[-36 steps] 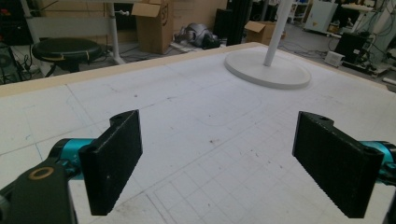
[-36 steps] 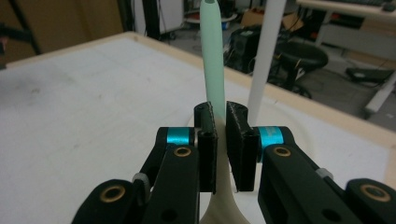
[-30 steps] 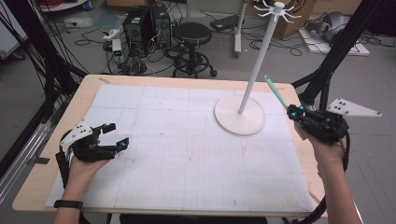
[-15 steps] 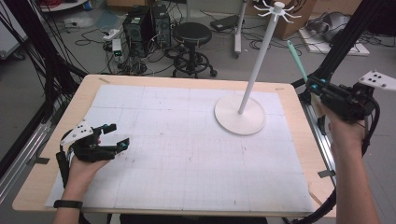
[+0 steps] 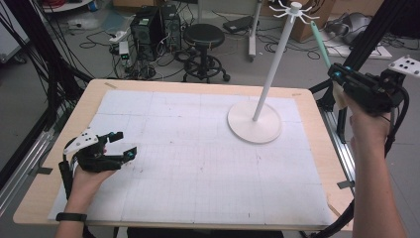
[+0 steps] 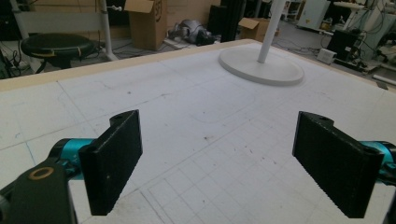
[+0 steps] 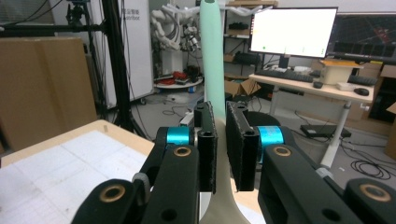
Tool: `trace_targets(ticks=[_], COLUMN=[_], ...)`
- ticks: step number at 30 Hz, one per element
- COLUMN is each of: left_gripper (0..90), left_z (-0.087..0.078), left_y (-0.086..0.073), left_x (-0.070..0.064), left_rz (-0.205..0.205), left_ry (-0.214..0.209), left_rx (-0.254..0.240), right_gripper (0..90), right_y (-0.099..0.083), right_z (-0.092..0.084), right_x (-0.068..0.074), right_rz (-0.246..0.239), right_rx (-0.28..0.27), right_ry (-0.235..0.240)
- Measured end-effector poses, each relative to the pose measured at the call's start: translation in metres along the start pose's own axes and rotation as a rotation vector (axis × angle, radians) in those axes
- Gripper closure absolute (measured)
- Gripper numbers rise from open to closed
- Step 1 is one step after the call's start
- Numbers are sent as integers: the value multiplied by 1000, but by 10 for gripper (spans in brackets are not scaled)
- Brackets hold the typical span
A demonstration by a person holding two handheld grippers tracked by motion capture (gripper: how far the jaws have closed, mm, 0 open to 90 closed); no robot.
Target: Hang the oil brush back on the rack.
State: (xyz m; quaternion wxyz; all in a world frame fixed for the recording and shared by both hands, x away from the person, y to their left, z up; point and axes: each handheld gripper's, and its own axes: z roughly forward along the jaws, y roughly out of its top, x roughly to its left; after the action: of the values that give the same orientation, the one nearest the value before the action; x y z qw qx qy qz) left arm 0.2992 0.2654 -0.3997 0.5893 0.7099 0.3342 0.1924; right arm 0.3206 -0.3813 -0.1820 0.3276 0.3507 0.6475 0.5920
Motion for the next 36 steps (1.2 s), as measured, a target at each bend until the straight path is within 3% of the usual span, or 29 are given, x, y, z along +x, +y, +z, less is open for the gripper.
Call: trace_targets(ticks=[18,28,30,31,36], left_gripper=[165,165,166,166,166], left_z=[0,0,-1,-2,-2], left_y=[0,-1,-1,-1,-1], left_x=[0,0,0,1,0], left_rz=[-3,-5,-3,-4,-4], left_ry=[0,-1,-3,-1,0], left_rx=[2,3,6,4,4], right_gripper=[831,821,801,721,651], right_y=[1,-2,-4,-6,-10], right_z=[10,27,32,37,41], right_x=[-2,1,2,3,4], right_rz=[-8,-18,-27,-26,-18], right_rx=[25,72,98,128,144], right_ry=[-18,-22,-16,-6,17])
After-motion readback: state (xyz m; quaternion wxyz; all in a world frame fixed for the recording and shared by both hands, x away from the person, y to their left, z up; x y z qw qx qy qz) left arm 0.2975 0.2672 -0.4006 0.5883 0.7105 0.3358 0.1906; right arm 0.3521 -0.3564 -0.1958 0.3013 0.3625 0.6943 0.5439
